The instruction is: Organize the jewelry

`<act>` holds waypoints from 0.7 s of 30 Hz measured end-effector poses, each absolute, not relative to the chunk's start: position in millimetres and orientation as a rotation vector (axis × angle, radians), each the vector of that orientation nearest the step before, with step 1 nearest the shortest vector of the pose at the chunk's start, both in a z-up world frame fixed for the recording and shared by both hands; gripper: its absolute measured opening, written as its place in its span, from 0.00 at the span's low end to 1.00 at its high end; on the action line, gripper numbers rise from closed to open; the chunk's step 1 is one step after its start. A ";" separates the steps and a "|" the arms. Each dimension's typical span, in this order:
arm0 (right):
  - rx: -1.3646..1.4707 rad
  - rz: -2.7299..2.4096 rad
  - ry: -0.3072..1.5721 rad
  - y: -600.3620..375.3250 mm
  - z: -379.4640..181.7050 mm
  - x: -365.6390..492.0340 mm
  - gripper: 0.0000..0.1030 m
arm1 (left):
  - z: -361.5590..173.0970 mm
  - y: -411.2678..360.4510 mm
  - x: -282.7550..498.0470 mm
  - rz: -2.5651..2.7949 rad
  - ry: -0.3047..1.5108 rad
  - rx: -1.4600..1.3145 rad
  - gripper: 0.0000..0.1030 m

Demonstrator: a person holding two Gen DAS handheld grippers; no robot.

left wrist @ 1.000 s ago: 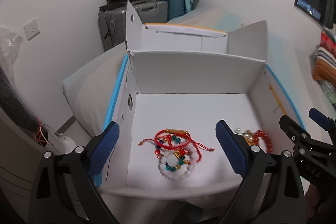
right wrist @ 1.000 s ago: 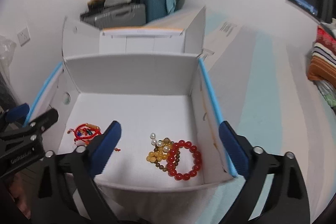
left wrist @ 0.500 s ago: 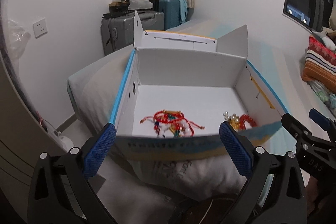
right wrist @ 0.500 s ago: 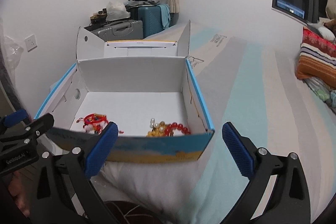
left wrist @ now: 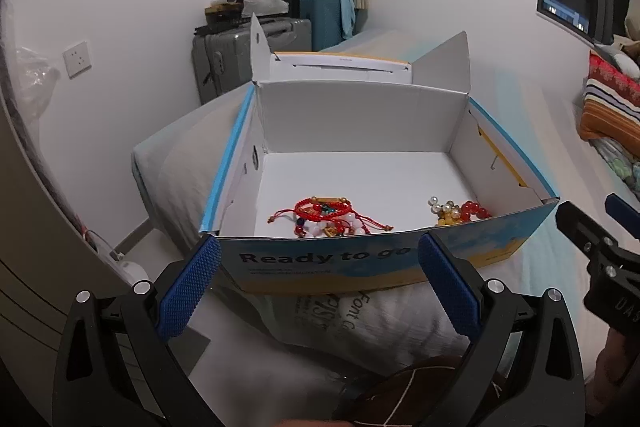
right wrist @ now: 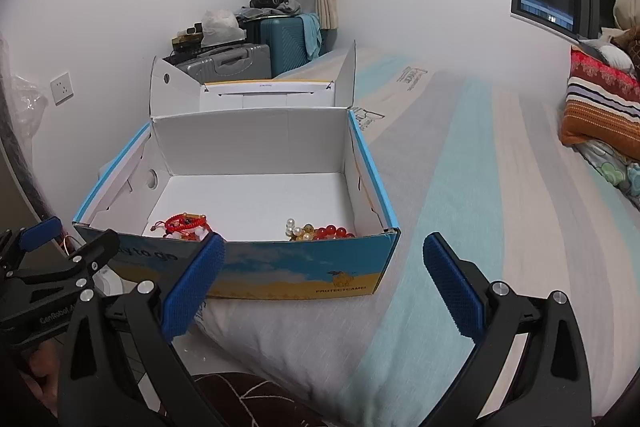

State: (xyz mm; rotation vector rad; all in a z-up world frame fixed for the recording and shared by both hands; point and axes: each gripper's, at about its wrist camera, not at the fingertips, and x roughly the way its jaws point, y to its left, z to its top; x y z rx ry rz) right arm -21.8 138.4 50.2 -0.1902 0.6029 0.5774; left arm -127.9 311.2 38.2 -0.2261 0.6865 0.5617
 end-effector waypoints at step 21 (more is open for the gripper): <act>-0.193 0.575 0.626 143.8 45.1 -19.5 0.93 | 35.8 309.7 -123.1 0.548 0.682 -0.255 0.94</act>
